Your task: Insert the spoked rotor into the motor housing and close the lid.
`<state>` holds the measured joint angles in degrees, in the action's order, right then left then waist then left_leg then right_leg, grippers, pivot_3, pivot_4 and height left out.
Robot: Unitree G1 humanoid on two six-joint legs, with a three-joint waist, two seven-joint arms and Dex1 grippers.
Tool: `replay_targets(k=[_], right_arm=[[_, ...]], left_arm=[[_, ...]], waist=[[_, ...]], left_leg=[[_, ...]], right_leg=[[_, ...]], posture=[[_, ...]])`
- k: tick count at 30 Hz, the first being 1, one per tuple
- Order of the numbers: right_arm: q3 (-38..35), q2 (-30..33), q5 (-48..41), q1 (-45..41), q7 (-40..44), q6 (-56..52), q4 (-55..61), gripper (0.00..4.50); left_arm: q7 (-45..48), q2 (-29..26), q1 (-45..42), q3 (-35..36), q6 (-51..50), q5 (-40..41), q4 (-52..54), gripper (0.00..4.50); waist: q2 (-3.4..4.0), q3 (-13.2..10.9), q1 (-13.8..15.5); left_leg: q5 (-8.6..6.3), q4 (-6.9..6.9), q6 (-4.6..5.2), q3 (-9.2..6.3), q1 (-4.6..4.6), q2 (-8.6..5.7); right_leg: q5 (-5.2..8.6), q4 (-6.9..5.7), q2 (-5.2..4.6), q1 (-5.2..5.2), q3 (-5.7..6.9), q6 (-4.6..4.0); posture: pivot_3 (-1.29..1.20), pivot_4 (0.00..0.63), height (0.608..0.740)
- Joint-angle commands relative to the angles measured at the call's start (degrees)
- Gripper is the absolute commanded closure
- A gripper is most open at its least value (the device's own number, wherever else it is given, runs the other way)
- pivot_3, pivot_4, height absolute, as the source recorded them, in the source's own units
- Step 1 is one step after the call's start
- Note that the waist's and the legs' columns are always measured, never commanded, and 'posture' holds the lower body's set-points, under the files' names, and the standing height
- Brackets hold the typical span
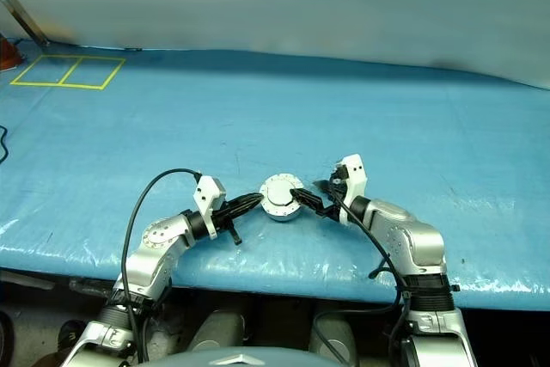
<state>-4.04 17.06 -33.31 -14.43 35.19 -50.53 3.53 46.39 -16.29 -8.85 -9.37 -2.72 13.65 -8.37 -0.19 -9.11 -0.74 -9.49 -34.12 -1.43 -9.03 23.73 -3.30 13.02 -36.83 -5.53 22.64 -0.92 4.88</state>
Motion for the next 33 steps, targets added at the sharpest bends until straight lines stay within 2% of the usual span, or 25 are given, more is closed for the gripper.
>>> replay_targets(k=[1,17,20,26,33], right_arm=[[-2.6,-1.2,-4.1,-0.3,-1.0,-2.6,2.4,0.02],[-8.3,-4.8,-12.7,-0.2,-4.2,-8.4,-1.0,0.02],[-9.1,-5.6,-14.4,0.0,-4.6,-9.1,-1.1,0.63],[-7.7,-5.7,-14.0,0.5,-5.0,-9.8,-0.7,2.59],[-5.8,-5.4,-13.0,1.1,-5.3,-10.1,-0.2,2.59]], left_arm=[[0.3,0.0,0.5,-0.9,-0.1,-0.9,-0.3,4.5],[-0.3,-0.1,0.3,-1.0,0.7,-1.6,-0.6,4.5],[-0.3,-0.1,0.3,-0.9,0.7,-1.6,-0.6,4.5],[-0.4,0.1,0.4,-0.6,0.7,-1.8,-0.7,4.5],[-0.5,0.1,0.5,-0.5,0.8,-1.9,-0.6,4.5]], waist=[[0.0,0.0,0.0],[0.0,0.0,0.0],[0.0,0.0,0.0],[0.01,0.0,-0.1],[0.01,0.0,-0.5]], left_leg=[[0.0,0.0,0.0,0.0,0.0,0.0],[0.0,0.01,0.0,0.0,0.04,0.0],[0.0,0.0,0.0,0.0,0.04,0.0],[0.0,0.02,0.0,0.01,0.04,0.0],[0.0,0.04,0.0,0.01,0.04,0.01]], right_leg=[[0.0,0.0,0.0,0.0,0.0,0.0],[-0.01,0.02,0.0,0.03,0.01,0.01],[-0.01,0.01,0.0,0.03,0.01,0.01],[-0.01,0.01,0.0,0.05,0.01,0.01],[0.0,0.01,0.01,0.06,0.01,0.01]], posture=[[0.0,0.15,0.74],[0.0,0.15,0.74],[0.0,0.15,0.74],[0.0,0.15,0.74],[0.0,0.15,0.74]])
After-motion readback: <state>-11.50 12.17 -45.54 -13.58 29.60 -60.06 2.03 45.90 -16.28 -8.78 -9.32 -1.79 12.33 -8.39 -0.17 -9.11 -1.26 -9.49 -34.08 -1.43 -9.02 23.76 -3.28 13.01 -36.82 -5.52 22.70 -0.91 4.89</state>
